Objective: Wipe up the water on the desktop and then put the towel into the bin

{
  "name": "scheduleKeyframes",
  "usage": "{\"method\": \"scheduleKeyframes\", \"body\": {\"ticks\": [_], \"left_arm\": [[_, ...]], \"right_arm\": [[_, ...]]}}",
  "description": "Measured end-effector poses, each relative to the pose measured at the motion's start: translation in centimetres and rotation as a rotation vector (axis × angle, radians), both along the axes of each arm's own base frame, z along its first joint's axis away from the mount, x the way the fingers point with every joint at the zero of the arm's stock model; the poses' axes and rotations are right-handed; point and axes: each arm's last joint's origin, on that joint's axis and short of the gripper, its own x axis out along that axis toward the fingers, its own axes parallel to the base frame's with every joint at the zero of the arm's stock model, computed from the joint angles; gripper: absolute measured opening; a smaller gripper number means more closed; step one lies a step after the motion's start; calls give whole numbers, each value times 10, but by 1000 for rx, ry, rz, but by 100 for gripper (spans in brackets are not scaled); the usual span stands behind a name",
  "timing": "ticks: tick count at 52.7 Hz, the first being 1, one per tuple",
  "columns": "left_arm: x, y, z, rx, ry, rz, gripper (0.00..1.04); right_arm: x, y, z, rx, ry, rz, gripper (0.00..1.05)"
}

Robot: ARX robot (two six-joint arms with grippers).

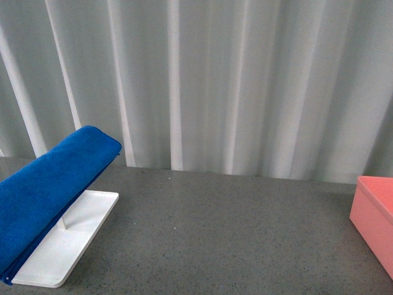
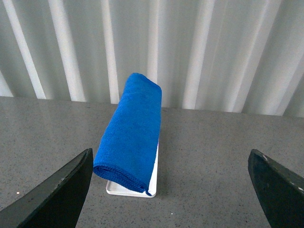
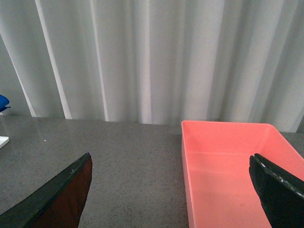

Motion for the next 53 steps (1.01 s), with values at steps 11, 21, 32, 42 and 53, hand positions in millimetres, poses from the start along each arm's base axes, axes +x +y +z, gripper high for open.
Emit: {"method": "scheduleKeyframes", "body": {"ticks": [11, 21, 32, 42, 53], "left_arm": [[0, 0, 0, 0, 0, 0, 98], [0, 0, 0, 0, 0, 0, 98], [0, 0, 0, 0, 0, 0, 98], [0, 0, 0, 0, 0, 0, 98], [1, 0, -2, -17, 48, -10, 98]], "right_arm": [[0, 0, 0, 0, 0, 0, 98], [0, 0, 0, 0, 0, 0, 98], [0, 0, 0, 0, 0, 0, 98], [0, 0, 0, 0, 0, 0, 98], [0, 0, 0, 0, 0, 0, 98]]}}
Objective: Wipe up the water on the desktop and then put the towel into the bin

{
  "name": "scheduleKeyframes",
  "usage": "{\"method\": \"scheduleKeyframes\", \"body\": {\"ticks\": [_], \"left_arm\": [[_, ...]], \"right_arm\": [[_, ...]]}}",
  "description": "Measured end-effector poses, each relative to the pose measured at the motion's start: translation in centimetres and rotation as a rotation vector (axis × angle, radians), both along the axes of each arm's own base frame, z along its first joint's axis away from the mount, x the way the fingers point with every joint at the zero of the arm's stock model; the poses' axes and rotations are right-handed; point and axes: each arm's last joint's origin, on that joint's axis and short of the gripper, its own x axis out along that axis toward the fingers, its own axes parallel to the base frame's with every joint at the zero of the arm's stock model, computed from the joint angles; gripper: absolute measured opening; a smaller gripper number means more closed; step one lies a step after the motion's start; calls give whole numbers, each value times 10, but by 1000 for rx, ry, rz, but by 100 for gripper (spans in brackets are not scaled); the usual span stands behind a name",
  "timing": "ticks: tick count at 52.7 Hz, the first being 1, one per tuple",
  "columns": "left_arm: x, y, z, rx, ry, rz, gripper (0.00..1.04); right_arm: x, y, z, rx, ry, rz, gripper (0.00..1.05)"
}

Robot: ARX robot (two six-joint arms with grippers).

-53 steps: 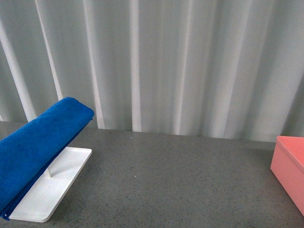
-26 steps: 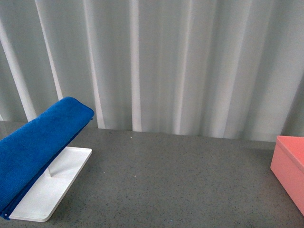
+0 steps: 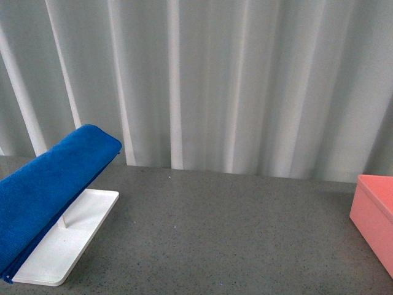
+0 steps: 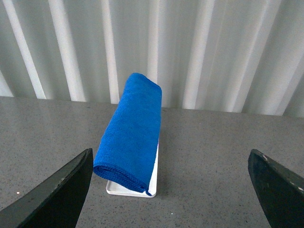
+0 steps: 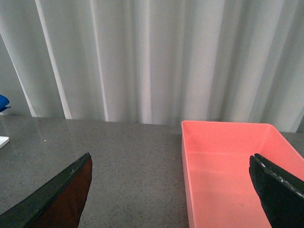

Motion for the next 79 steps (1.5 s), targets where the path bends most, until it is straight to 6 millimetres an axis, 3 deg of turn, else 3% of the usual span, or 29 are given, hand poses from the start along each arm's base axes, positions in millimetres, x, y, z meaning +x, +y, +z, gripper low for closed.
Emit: {"method": "scheduleKeyframes", "body": {"ticks": [7, 10, 13, 19, 25, 36, 45, 60, 79], "left_arm": [[1, -7, 5, -124, 419, 9, 98], [3, -11, 11, -138, 450, -7, 98], [10, -17, 31, -143, 391, -55, 98], [58, -30, 87, -138, 245, -137, 98], [133, -44, 105, -53, 315, -186, 98], [227, -48, 94, 35, 513, -158, 98], [287, -38, 76, 102, 630, -105, 98], [342, -29, 57, 139, 752, -12, 98], [382, -24, 33, 241, 716, 150, 98]], "right_arm": [[0, 0, 0, 0, 0, 0, 98], [0, 0, 0, 0, 0, 0, 98], [0, 0, 0, 0, 0, 0, 98], [0, 0, 0, 0, 0, 0, 98], [0, 0, 0, 0, 0, 0, 98], [0, 0, 0, 0, 0, 0, 98], [0, 0, 0, 0, 0, 0, 98], [0, 0, 0, 0, 0, 0, 98], [0, 0, 0, 0, 0, 0, 98]]}}
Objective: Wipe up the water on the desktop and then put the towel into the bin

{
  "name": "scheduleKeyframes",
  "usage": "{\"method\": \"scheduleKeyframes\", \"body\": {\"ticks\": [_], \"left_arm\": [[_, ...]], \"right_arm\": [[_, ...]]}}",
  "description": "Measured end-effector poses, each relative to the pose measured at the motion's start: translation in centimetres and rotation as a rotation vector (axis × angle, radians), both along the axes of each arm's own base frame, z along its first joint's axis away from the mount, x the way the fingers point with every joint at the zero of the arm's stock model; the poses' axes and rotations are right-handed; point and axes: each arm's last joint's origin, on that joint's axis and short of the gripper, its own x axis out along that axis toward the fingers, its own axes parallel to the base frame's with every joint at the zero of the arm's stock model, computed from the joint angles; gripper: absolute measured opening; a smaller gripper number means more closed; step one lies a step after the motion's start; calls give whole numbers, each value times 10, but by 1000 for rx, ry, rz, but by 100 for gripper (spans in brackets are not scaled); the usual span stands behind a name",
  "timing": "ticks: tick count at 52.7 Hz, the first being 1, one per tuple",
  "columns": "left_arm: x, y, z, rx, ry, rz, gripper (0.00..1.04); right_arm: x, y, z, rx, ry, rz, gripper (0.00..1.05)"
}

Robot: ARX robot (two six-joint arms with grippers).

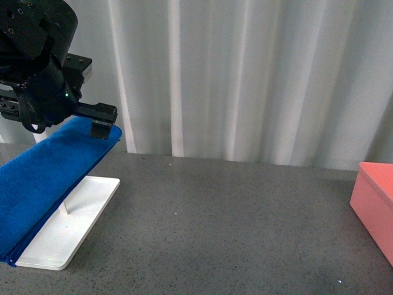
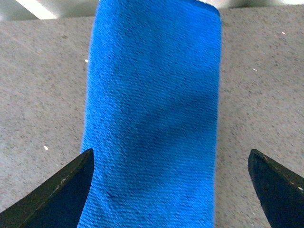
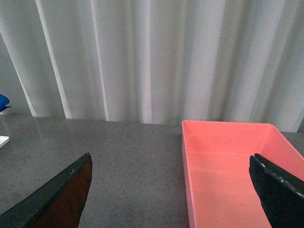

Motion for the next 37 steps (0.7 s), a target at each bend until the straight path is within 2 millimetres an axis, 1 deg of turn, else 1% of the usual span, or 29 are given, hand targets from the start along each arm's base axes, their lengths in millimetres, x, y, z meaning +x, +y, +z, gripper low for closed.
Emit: {"method": "scheduleKeyframes", "body": {"ticks": [7, 13, 22, 30, 33, 34, 37], "left_arm": [[4, 4, -3, 16, -28, 20, 98], [2, 5, -11, 2, -4, 6, 98], [-2, 7, -28, 18, 48, -8, 98], [-4, 7, -34, 25, 69, -20, 98], [-4, 7, -34, 29, 67, -22, 88], [-4, 7, -35, 31, 69, -22, 82], [-4, 7, -35, 36, 69, -22, 74]], "right_arm": [[0, 0, 0, 0, 0, 0, 98], [0, 0, 0, 0, 0, 0, 98], [0, 0, 0, 0, 0, 0, 98], [0, 0, 0, 0, 0, 0, 98], [0, 0, 0, 0, 0, 0, 98], [0, 0, 0, 0, 0, 0, 98], [0, 0, 0, 0, 0, 0, 98]]}}
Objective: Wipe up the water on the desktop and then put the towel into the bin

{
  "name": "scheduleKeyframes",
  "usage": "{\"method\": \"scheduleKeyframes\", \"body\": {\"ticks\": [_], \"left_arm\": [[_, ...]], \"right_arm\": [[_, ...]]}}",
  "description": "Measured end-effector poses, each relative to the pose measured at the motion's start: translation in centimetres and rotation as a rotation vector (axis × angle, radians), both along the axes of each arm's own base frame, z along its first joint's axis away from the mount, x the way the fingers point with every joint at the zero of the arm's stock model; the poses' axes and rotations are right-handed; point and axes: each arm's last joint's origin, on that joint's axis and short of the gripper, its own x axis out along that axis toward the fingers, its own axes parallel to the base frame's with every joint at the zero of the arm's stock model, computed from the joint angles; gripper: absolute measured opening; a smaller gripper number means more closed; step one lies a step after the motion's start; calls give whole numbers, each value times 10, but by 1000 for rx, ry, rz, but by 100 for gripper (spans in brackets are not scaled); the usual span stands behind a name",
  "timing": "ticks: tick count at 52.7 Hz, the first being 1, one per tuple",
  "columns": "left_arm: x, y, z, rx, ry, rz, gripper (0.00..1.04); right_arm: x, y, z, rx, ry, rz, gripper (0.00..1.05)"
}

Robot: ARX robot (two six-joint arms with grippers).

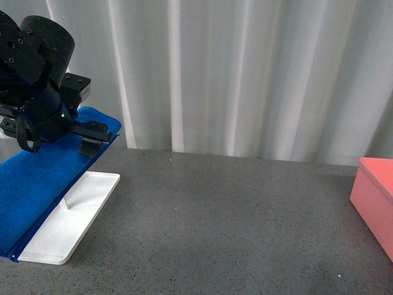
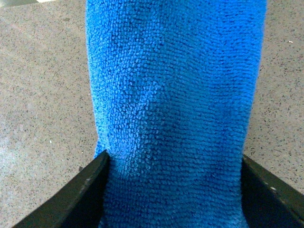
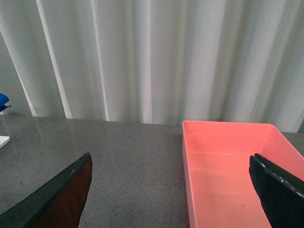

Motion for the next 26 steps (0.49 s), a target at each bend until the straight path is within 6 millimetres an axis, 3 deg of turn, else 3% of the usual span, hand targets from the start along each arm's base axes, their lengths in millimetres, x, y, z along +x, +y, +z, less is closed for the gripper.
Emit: {"method": "scheduleKeyframes", "body": {"ticks": [20, 26], "left_arm": [[0, 8, 3, 5, -10, 12, 19], [0, 6, 8, -15, -20, -10, 8]], "right_arm": [[0, 0, 0, 0, 0, 0, 98], [0, 0, 0, 0, 0, 0, 98]]}}
